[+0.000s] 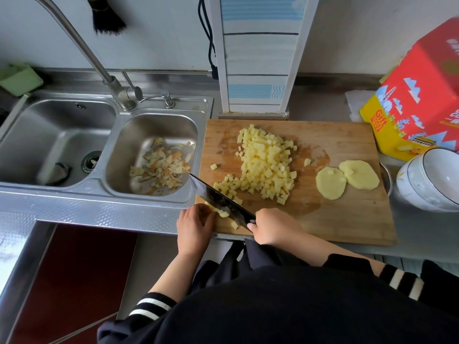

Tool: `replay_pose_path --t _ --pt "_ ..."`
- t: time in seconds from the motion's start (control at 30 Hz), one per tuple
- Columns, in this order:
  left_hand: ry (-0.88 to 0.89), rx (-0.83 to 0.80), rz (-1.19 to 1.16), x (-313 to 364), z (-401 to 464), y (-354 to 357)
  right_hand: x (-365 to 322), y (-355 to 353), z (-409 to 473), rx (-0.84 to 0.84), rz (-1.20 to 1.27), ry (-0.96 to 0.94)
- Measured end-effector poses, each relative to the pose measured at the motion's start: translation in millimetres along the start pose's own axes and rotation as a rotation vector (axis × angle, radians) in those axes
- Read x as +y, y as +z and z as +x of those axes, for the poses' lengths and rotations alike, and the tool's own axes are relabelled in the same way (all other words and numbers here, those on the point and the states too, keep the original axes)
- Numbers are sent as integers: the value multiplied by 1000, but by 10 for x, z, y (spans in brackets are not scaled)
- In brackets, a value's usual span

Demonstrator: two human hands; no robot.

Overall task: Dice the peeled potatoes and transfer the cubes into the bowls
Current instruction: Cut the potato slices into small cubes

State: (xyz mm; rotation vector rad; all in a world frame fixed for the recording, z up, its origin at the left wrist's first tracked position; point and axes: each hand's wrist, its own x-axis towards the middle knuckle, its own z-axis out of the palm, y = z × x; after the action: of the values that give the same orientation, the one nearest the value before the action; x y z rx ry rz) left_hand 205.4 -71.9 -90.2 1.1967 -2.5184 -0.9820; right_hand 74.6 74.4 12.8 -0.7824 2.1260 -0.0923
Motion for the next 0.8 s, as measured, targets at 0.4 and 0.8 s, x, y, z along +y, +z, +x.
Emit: replay_pose_path --t 0.4,0.8 --pt "27 -25 26 30 17 7 -73 13 54 -2 -53 33" --pt "223 -7 142 6 -197 66 -33 1 41 -7 -48 45"
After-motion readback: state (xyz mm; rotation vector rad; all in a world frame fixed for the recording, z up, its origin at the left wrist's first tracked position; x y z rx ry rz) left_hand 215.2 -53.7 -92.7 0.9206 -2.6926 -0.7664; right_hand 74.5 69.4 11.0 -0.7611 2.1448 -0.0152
